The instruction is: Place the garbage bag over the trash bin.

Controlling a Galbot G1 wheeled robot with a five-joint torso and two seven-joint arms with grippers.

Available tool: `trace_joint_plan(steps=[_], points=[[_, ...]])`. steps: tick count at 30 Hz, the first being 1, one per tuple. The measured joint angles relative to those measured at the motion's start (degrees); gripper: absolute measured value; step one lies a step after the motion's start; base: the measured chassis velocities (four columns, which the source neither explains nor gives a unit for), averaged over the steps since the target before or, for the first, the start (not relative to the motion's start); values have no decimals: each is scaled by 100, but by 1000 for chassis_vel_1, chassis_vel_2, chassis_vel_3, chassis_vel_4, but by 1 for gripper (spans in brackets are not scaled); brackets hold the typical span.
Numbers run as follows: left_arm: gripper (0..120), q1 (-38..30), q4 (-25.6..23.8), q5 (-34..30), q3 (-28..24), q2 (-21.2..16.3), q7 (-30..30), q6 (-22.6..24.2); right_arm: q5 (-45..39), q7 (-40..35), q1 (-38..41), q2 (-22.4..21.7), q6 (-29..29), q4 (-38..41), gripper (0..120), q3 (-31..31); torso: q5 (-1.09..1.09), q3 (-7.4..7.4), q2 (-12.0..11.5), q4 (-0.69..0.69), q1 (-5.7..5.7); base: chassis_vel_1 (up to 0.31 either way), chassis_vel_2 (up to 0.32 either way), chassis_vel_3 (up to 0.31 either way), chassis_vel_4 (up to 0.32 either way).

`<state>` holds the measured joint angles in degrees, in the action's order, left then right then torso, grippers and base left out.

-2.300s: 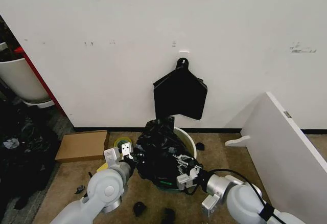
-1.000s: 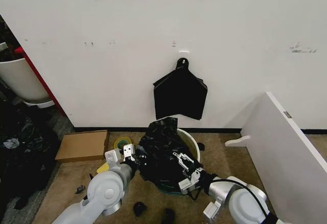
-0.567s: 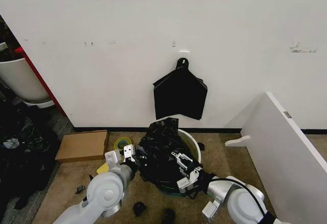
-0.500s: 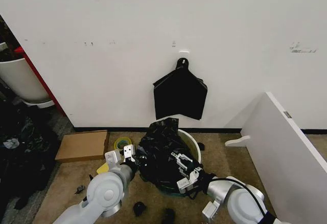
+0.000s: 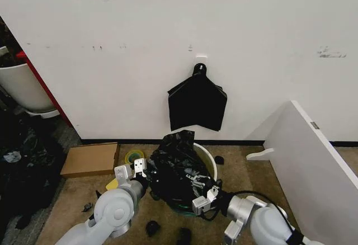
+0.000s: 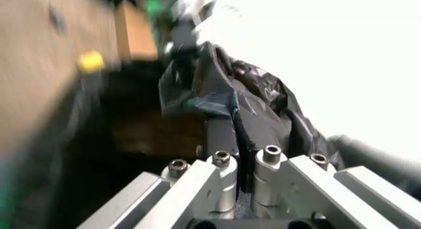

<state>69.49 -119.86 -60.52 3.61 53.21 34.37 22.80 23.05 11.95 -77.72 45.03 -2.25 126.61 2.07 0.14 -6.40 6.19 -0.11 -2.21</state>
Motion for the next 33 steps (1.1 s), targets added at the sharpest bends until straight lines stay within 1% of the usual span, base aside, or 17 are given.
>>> trace_joint_plan(steps=[1, 2, 4, 5, 6, 8, 10, 11, 13, 17, 21, 25, 27, 33], points=[[5, 21, 21, 243, -2, -30, -105, -56, -689, -18, -50, -63, 261, 197, 0, 38, 0, 0, 0, 0, 0, 0, 0, 0, 0], [5, 30, 29, 340, -3, -41, -151, -84, -1034, -41, -67, -87, 420, 302, 0, 61, 0, 0, 0, 0, 0, 0, 0, 0, 0], [5, 67, 58, 705, -9, -83, -349, -207, -2135, -195, -64, -122, 878, 574, 0, 138, 0, 0, 0, 0, 0, 0, 0, 0, 0], [5, 79, 64, 814, -13, -95, -407, -240, -2479, -267, -42, -123, 998, 643, 0, 162, 0, 0, 0, 0, 0, 0, 0, 0, 0], [5, 79, 64, 814, -13, -95, -407, -240, -2479, -267, -42, -123, 998, 643, 0, 162, 0, 0, 0, 0, 0, 0, 0, 0, 0], [5, 159, 104, 1426, -53, -139, -753, -444, -4450, -800, 194, -41, 1625, 935, 0, 292, 0, 0, 0, 1, 0, 0, 0, 0, 0], [5, 211, 126, 1734, -66, -144, -925, -557, -5424, -1105, 331, 41, 1922, 986, 0, 370, 0, 0, 0, 1, 0, 0, 0, 0, 0], [5, 232, 138, 1862, -70, -146, -992, -607, -5733, -1208, 370, 76, 2006, 969, 0, 399, 0, 0, 0, 1, 0, 0, 0, 0, 0], [5, 278, 161, 2101, -77, -163, -1136, -741, -6119, -1356, 409, 130, 2098, 850, 0, 447, 0, 0, 0, 1, 0, 0, 0, 0, 0], [5, 317, 174, 2332, -84, -204, -1324, -922, -6430, -1500, 451, 227, 2132, 603, 0, 469, 0, 0, 0, 0, 0, 0, 0, 0, 0], [5, 341, 182, 2582, -94, -275, -1573, -1063, -6506, -1711, 563, 420, 2124, 160, 0, 472, 0, 0, 0, 0, 0, 0, 0, 0, 0], [5, 364, 183, 2787, -123, -344, -1751, -1143, -6505, -1842, 643, 534, 2072, -112, 0, 477, 1, 0, 0, 0, 0, 0, 0, 0, 0], [5, 415, 197, 3047, -143, -394, -1905, -1216, -6567, -2014, 737, 625, 2021, -264, 0, 491, 1, 0, 0, 0, 0, 0, 0, 0, 0], [5, 525, 205, 3423, -145, -477, -2149, -1269, -6730, -2222, 900, 671, 2016, -453, 0, 504, 0, 0, 0, 1, 0, 0, 0, 0, 0]])
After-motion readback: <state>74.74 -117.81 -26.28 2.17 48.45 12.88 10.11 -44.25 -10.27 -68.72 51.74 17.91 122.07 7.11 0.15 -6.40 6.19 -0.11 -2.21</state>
